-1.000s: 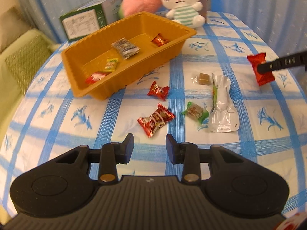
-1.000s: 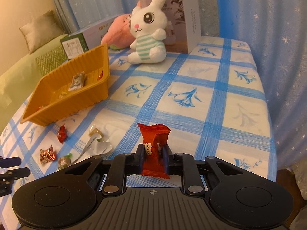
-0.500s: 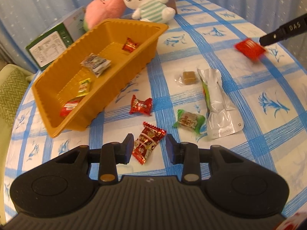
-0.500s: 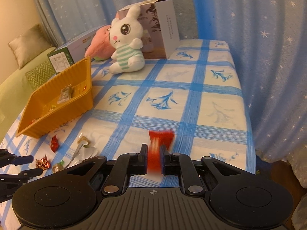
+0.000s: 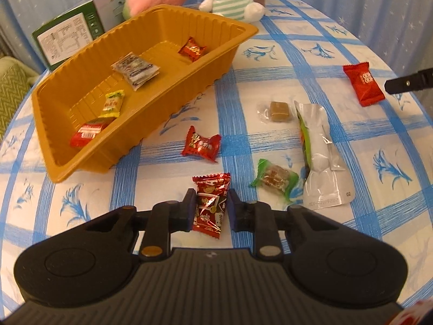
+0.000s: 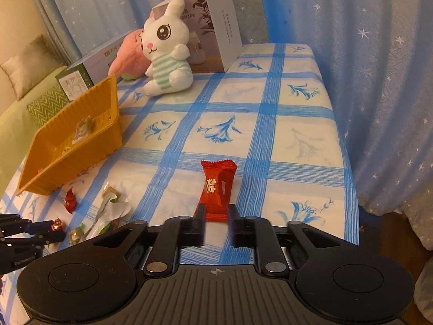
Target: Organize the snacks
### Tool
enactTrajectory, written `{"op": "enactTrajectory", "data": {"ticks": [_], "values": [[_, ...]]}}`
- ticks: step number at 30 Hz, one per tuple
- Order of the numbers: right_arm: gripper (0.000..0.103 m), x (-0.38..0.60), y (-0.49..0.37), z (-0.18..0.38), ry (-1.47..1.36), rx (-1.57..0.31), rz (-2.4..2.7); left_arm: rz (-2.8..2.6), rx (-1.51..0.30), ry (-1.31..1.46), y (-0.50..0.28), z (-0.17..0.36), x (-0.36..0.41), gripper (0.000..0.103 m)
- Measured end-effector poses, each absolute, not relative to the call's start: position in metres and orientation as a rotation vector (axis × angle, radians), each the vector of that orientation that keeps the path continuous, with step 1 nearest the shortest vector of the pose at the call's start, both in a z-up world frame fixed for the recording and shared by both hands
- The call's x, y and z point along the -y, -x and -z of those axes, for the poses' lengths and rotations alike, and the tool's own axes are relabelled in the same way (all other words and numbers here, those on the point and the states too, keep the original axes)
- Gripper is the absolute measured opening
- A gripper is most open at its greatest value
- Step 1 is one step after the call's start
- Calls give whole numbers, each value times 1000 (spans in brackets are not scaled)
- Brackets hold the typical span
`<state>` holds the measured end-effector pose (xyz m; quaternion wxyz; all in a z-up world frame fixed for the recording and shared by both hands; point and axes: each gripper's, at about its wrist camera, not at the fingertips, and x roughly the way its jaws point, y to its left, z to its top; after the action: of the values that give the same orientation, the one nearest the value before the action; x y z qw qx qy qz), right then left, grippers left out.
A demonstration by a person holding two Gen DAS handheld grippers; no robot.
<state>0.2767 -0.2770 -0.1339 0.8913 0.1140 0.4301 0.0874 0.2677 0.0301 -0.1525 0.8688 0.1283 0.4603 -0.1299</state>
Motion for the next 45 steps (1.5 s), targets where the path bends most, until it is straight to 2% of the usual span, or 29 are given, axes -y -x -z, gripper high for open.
{"op": "enactTrajectory", "data": {"ticks": [1,2,16,27,45], "values": [[42,276,-277,134,-237,-892,-181,266,-962,-255,-267,152,-32,23],[46,275,-278,135,-240,-888,-179,261,-960,-242,-266,151,-34,22],[46,267,-312,152,-196,-912,-162,152,-914,-170,-258,122,-61,22],[24,262,-320,158,-176,-919,-170,114,-895,-142,-260,108,-72,22],[24,214,-330,92,-210,-809,-347,53,-824,-81,-288,70,-78,22]]}}
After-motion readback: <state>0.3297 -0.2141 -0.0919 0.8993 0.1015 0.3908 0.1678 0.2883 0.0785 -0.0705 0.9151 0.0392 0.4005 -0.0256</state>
